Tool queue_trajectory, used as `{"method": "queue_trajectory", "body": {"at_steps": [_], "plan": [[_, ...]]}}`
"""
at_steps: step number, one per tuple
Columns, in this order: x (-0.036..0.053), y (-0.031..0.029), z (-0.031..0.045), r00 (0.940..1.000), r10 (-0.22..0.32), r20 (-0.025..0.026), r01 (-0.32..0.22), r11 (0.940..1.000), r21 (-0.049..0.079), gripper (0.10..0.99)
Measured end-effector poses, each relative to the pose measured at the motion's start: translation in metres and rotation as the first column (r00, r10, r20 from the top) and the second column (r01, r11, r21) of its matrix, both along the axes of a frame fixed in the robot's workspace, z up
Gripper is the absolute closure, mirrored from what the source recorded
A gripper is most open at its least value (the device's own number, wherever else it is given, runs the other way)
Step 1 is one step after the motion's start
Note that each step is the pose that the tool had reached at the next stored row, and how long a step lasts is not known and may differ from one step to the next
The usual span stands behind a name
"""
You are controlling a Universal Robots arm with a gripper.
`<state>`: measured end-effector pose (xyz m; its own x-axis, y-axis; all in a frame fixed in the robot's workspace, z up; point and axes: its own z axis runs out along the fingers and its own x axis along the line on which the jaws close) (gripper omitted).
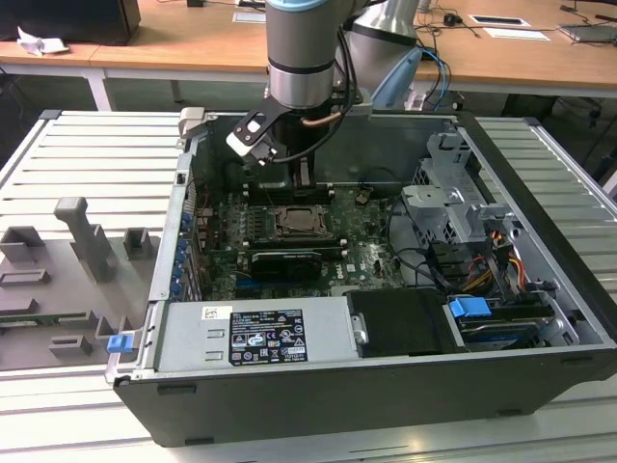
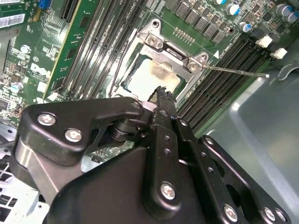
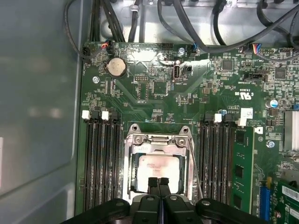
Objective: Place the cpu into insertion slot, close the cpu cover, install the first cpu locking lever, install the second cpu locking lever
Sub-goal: 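Install the first cpu locking lever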
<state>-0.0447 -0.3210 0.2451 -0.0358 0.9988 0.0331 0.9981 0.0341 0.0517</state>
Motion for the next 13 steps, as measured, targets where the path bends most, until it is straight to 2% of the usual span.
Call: {"method": "queue_trajectory", "body": {"at_steps": [4, 8, 9, 10, 11, 13], "plan": [[0.0000, 0.0000, 0.0106, 1.0000, 0.000, -0.0004, 0.000, 1.0000, 0.000, 0.980], [0.0000, 0.0000, 0.0287, 1.0000, 0.000, -0.0033, 0.000, 1.0000, 0.000, 0.980], [0.0000, 0.0000, 0.0302, 1.0000, 0.000, -0.0035, 0.000, 1.0000, 0.000, 0.980], [0.0000, 0.0000, 0.0301, 0.9999, 0.014, -0.0035, -0.014, 0.9999, 0.000, 0.980], [0.0000, 0.0000, 0.0297, 0.9975, 0.070, -0.0036, -0.070, 0.9975, 0.000, 0.980], [0.0000, 0.0000, 0.0296, 0.9926, 0.121, -0.0035, -0.121, 0.9926, 0.000, 0.980]]}}
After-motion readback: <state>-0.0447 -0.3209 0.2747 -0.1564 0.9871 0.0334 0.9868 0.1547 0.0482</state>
